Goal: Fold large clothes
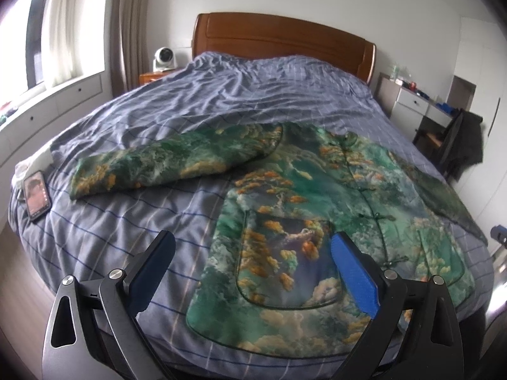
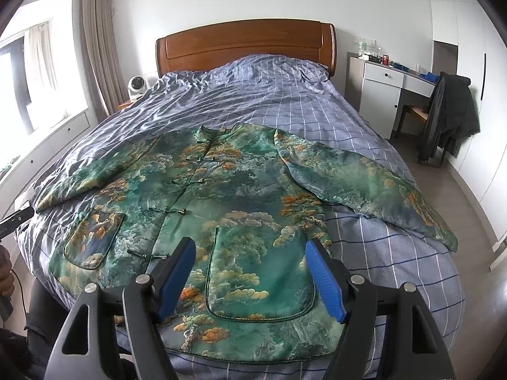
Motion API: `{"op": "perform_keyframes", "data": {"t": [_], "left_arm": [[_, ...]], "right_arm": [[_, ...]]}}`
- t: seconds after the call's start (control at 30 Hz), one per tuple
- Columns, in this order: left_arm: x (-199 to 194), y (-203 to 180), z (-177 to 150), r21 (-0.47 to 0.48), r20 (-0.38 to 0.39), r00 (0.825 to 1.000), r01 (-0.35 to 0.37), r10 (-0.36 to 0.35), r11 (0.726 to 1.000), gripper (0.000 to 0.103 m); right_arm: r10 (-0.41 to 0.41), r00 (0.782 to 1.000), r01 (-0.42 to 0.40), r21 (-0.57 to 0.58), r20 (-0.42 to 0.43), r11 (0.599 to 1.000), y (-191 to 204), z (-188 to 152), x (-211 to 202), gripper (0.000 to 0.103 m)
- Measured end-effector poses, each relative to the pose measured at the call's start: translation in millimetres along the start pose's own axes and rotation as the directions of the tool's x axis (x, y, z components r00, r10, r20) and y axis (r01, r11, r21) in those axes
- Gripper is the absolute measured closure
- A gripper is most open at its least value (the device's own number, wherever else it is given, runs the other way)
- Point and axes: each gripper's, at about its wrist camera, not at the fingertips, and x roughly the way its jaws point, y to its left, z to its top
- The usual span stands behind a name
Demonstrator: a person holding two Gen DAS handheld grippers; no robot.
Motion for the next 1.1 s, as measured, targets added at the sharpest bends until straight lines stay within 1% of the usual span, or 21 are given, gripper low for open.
{"op": "perform_keyframes", "data": {"t": [0.1,0.17,0.23,0.3,0.4,0.53,0.7,0.93,1.1], "left_arm": [[-1,-7,-1,0.053,-0.008,1.0,0.0,0.0,0.999,0.002],[-2,-12,-2,0.097,-0.01,1.0,0.015,-0.014,0.995,0.002],[-4,-17,-4,0.128,-0.002,1.0,0.012,-0.011,0.992,0.002],[-5,-22,-5,0.156,0.003,1.0,0.006,-0.006,0.988,0.002],[-6,-30,-7,0.186,-0.001,1.0,0.018,-0.018,0.982,0.002],[-7,-34,-8,0.203,-0.005,0.999,0.032,-0.032,0.979,0.002],[-11,-37,-6,0.212,0.007,1.0,0.024,-0.026,0.977,0.002],[-14,-32,0,0.183,0.013,1.0,0.019,-0.022,0.983,0.002],[-13,-29,3,0.163,0.01,1.0,0.012,-0.014,0.987,0.002]], "right_arm": [[-0.004,1.0,0.004,-0.001,0.004,1.0,0,0,0,0.024],[-0.002,1.0,0.002,-0.001,0.007,1.0,0,0,0,0.024],[-0.001,1.0,0.001,-0.002,0.007,1.0,0,-1,0,0.024],[0.0,1.0,0.0,-0.005,0.007,1.0,1,-1,0,0.024],[0.004,1.0,-0.004,-0.007,0.006,1.0,2,-2,-1,0.024],[0.006,1.0,-0.006,-0.011,0.005,1.0,3,-3,-2,0.024],[0.009,1.0,-0.009,-0.01,0.009,1.0,4,-3,-3,0.024],[0.053,0.998,-0.053,0.003,0.029,0.999,4,-3,-8,0.022],[0.069,0.997,-0.069,-0.009,0.029,0.998,8,-2,-9,0.022]]}}
